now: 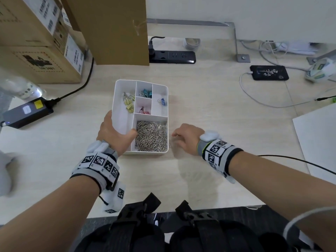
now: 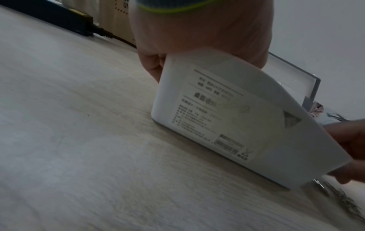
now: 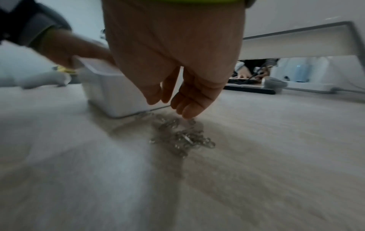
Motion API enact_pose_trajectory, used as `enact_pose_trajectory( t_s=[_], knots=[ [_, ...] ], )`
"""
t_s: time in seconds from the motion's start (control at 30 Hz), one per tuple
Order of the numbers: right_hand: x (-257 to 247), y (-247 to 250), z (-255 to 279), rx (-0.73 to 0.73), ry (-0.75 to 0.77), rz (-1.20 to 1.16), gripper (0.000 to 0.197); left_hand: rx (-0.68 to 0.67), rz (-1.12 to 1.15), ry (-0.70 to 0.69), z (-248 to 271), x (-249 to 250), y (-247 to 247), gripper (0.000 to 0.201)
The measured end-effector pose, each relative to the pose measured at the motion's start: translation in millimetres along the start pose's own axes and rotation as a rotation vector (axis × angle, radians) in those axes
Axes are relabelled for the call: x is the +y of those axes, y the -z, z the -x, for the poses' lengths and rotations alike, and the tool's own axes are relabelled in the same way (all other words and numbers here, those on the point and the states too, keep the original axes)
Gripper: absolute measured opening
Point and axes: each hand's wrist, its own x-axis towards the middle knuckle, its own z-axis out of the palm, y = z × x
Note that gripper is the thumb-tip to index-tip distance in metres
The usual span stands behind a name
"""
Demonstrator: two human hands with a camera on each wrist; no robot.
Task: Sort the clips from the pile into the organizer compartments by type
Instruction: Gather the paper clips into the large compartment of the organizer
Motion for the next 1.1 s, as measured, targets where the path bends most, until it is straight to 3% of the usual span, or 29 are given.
enact_pose_trajectory(
  t_s=[0.13,0.7,1.0,1.1],
  knots=[
    [-8,-18,-4,-0.036,0.091,0.038,0.028,-0.011,0.011,0.013,1,1,3,0.083],
    [-10,-18,-4,-0.071,0.110,0.156,0.035,0.032,0.065,0.027,4,2,4,0.079],
    [-12,-7,-9,-0.174,-0.027,0.144,0.022,0.014,0.051,-0.004,4,4,1,0.077],
    [-7,-2,-4,-0.143,-0.043,0.210,0.017,0.009,0.047,0.005,2,5,1,0.080]
  ],
)
